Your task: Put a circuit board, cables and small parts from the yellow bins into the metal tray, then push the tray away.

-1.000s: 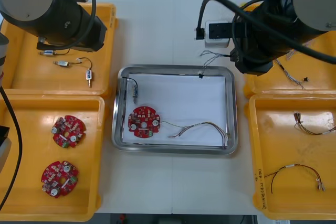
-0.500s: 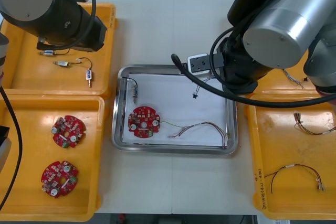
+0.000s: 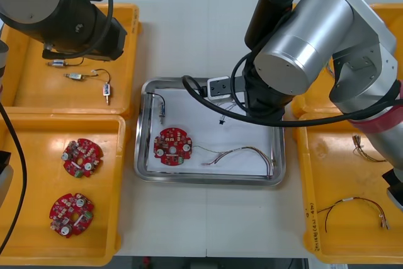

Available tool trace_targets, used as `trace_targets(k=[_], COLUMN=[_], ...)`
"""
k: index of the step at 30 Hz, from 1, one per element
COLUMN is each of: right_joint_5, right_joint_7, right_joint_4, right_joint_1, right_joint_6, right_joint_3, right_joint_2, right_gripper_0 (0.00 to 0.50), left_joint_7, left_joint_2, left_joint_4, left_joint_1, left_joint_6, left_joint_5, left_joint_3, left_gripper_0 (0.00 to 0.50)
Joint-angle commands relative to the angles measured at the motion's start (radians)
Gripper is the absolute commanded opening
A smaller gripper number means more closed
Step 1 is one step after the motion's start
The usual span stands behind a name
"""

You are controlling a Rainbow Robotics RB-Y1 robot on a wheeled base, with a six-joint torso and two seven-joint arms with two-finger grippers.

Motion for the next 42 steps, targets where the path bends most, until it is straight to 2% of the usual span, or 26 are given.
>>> trace_targets(k=[1, 12, 22, 23, 24, 25, 26, 28, 42], right_joint_5=[0.019, 0.051, 0.061, 0.061, 0.066, 0.069, 0.069, 0.069, 0.057], right_joint_7=[-0.048, -0.078, -0.085, -0.087, -0.088, -0.088, -0.088, -0.09, -0.09], right_joint_4=[0.059, 0.192, 0.223, 0.223, 0.223, 0.223, 0.223, 0.223, 0.184], right_joint_1=[-0.005, -0.005, -0.005, -0.005, -0.005, -0.005, -0.005, -0.005, -0.005], right_joint_6=[-0.072, -0.267, -0.287, -0.287, -0.285, -0.287, -0.287, -0.284, -0.242], right_joint_3=[0.05, 0.172, 0.201, 0.201, 0.201, 0.201, 0.201, 0.201, 0.175], right_joint_2=[0.017, 0.017, 0.017, 0.017, 0.017, 0.019, 0.019, 0.017, 0.019], right_gripper_0=[0.0, 0.0, 0.0, 0.03, 0.125, 0.268, 0.385, 0.5, 0.5], left_joint_7=[0.074, 0.075, 0.075, 0.075, 0.075, 0.075, 0.075, 0.075, 0.078], left_joint_2=[-0.014, -0.014, -0.014, -0.014, -0.014, -0.014, -0.014, -0.014, -0.014], left_joint_4=[-0.032, -0.034, -0.034, -0.032, -0.032, -0.034, -0.034, -0.034, -0.034], left_joint_1=[0.006, 0.006, 0.006, 0.006, 0.006, 0.006, 0.006, 0.006, 0.006], left_joint_6=[0.006, 0.006, 0.006, 0.006, 0.006, 0.006, 0.006, 0.006, 0.006], left_joint_5=[0.005, 0.005, 0.005, 0.005, 0.005, 0.005, 0.005, 0.005, 0.007], left_joint_3=[0.031, 0.032, 0.032, 0.032, 0.032, 0.032, 0.032, 0.032, 0.032], left_gripper_0=[0.0, 0.001, 0.0, 0.0, 0.0, 0.001, 0.001, 0.001, 0.001])
